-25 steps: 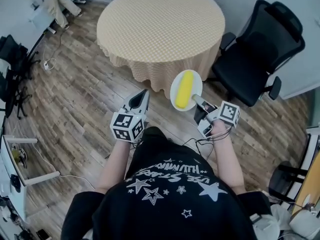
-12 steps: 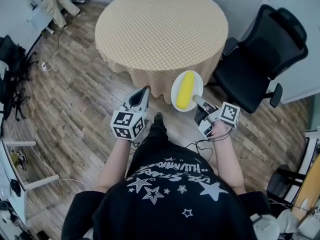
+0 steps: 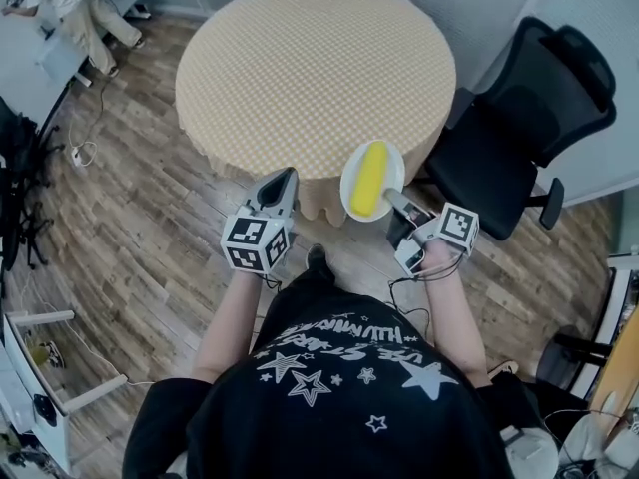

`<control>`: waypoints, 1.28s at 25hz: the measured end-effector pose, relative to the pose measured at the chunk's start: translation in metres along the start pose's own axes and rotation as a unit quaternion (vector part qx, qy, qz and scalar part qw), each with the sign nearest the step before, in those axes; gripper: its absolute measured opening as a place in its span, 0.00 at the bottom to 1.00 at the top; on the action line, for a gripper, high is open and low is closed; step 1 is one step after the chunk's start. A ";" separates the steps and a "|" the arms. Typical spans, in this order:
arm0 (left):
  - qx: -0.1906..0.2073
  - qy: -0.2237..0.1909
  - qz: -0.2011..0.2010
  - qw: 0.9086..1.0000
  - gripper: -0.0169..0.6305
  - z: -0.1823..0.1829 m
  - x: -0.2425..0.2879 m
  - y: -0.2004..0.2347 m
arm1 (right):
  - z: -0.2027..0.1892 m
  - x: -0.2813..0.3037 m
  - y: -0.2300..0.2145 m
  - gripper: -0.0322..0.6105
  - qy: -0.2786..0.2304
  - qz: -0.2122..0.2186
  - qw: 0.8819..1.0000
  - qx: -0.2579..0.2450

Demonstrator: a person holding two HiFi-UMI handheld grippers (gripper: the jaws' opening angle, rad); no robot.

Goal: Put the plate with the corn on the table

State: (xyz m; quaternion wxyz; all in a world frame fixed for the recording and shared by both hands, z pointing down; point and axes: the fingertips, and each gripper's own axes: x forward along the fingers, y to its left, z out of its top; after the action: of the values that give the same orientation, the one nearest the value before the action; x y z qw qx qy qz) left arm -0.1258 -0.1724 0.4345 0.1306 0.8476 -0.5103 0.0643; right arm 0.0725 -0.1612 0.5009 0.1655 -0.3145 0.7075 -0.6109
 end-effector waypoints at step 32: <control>-0.013 0.034 -0.059 0.998 0.04 0.016 0.115 0.101 | 0.080 0.106 -0.010 0.13 -0.065 -0.032 0.997 0.021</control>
State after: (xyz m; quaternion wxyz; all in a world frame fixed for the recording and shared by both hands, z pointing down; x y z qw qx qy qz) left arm -0.1607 -0.3198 0.4628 0.1631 0.8716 -0.4555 0.0787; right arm 0.0453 -0.2909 0.5102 0.1983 -0.3724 0.6718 -0.6088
